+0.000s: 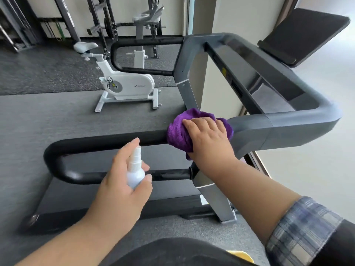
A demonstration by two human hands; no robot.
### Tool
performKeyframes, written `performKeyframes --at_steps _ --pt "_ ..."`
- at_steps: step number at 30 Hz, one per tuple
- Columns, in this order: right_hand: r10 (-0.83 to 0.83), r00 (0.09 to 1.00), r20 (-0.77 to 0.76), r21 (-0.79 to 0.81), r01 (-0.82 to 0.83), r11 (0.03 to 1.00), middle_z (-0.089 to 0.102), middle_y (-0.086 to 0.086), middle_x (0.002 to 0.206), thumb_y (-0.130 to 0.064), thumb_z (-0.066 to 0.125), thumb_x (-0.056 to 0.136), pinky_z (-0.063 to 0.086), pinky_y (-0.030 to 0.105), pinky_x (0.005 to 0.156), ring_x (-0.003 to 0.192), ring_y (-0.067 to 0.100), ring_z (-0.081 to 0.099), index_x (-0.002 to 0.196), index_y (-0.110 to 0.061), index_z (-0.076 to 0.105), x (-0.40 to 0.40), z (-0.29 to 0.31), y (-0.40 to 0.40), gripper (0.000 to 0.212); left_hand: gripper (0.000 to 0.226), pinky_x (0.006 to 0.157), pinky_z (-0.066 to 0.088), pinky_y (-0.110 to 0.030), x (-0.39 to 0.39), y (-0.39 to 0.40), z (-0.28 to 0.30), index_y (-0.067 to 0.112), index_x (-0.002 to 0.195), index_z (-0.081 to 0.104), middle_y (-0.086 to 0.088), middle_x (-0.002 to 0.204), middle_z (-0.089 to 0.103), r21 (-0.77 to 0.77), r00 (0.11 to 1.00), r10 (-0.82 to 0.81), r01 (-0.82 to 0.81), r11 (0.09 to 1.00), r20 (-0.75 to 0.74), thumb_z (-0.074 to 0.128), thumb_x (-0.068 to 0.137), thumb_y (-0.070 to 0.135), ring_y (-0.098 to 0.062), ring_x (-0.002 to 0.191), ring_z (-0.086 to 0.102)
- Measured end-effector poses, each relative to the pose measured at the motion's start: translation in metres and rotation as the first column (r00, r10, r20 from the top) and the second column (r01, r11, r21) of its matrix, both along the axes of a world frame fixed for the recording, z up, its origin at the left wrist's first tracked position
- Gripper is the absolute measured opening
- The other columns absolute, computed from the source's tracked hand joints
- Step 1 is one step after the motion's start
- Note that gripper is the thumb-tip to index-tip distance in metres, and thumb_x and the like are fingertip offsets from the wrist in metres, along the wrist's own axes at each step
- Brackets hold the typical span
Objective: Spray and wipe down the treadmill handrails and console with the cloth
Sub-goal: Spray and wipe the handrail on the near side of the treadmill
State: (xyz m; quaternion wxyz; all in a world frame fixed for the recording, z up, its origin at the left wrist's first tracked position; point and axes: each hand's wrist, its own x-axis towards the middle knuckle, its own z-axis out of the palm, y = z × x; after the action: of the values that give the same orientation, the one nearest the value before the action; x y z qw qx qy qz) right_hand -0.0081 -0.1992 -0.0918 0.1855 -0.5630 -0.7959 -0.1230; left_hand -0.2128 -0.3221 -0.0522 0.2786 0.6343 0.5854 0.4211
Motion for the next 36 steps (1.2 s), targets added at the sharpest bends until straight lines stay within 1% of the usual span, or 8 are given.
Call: performKeyframes --at_steps 4,10,18,21,25,30,33,36 --pt "0.018 0.999 -0.049 0.015 -0.018 1.000 0.052 0.002 0.138 -0.028 0.088 0.061 0.026 0.051 0.116 0.133 0.027 0.042 0.144 -0.020 0.044 0.002 -0.007 -0.008 0.094 0.082 0.048 0.044 -0.005 0.010 0.015 0.005 0.081 0.108 0.023 0.015 0.100 0.058 0.031 0.998 0.066 -0.067 0.997 0.007 0.060 0.090 0.010 -0.010 0.081 0.058" --pt "0.036 0.998 -0.046 0.036 -0.034 0.999 0.050 0.004 0.145 -0.023 0.087 0.060 0.020 0.049 0.119 0.138 0.028 0.039 0.148 -0.019 0.041 0.009 -0.012 -0.015 0.099 0.077 0.056 0.042 -0.003 0.023 0.016 0.000 0.077 0.113 0.025 0.017 0.097 0.059 0.039 0.992 0.122 -0.121 0.992 -0.042 0.060 0.089 0.013 -0.006 0.084 0.058" --pt "0.216 0.935 -0.280 -0.026 -0.233 0.972 0.060 0.002 0.137 -0.014 0.085 0.062 0.038 0.043 0.112 0.130 0.024 0.052 0.141 -0.019 0.053 0.024 -0.008 -0.038 0.085 0.074 0.071 0.046 -0.022 0.041 0.016 -0.004 0.069 0.117 0.028 0.018 0.096 0.057 0.081 0.977 0.120 -0.107 0.991 -0.176 0.062 0.085 0.012 -0.008 0.085 0.058" --pt "0.133 0.811 -0.570 -0.205 -0.297 0.932 0.069 -0.005 0.120 -0.009 0.076 0.072 0.050 0.028 0.095 0.111 0.014 0.061 0.130 -0.028 0.061 0.031 0.010 -0.067 0.063 0.073 0.074 0.043 -0.017 0.042 0.020 0.002 0.065 0.118 0.031 0.017 0.095 0.058 0.121 0.968 0.128 -0.103 0.987 -0.217 0.062 0.083 0.010 -0.005 0.089 0.056" --pt "-0.134 0.513 -0.848 -0.418 -0.490 0.765 0.071 -0.011 0.072 -0.003 0.053 0.088 0.050 0.020 0.045 0.056 0.001 0.065 0.094 -0.033 0.062 0.035 0.009 -0.088 0.032 0.069 0.077 0.043 -0.023 0.043 0.036 0.017 0.057 0.125 0.031 0.017 0.097 0.060 0.115 0.946 0.115 -0.083 0.990 -0.302 0.063 0.082 0.013 -0.006 0.089 0.057" --pt "-0.310 0.236 -0.921 -0.387 -0.467 0.795 0.070 -0.024 0.096 -0.026 0.077 0.084 0.054 0.024 0.075 0.088 -0.005 0.067 0.110 -0.048 0.058 0.038 -0.004 -0.097 0.039 0.066 0.083 0.046 -0.036 0.057 0.063 0.029 0.055 0.131 0.026 0.008 0.106 0.059 0.055 0.867 0.043 -0.018 0.998 -0.497 0.061 0.083 0.026 -0.019 0.093 0.055" --pt "-0.321 0.185 -0.929 -0.370 -0.477 0.797 0.066 -0.030 0.101 -0.033 0.077 0.084 0.060 0.032 0.074 0.088 -0.004 0.067 0.117 -0.052 0.051 0.043 -0.003 -0.103 0.047 0.065 0.086 0.047 -0.038 0.066 0.074 0.028 0.051 0.135 0.026 0.006 0.105 0.060 0.057 0.832 0.024 0.010 0.998 -0.555 0.065 0.085 0.036 -0.020 0.095 0.056" --pt "-0.332 0.189 -0.924 -0.381 -0.511 0.770 0.065 -0.033 0.096 -0.031 0.073 0.088 0.055 0.016 0.060 0.078 -0.008 0.067 0.118 -0.051 0.048 0.046 -0.002 -0.111 0.044 0.066 0.083 0.047 -0.035 0.076 0.082 0.024 0.048 0.137 0.026 0.005 0.105 0.059 0.065 0.799 0.009 0.038 0.997 -0.602 0.066 0.085 0.042 -0.019 0.096 0.057"
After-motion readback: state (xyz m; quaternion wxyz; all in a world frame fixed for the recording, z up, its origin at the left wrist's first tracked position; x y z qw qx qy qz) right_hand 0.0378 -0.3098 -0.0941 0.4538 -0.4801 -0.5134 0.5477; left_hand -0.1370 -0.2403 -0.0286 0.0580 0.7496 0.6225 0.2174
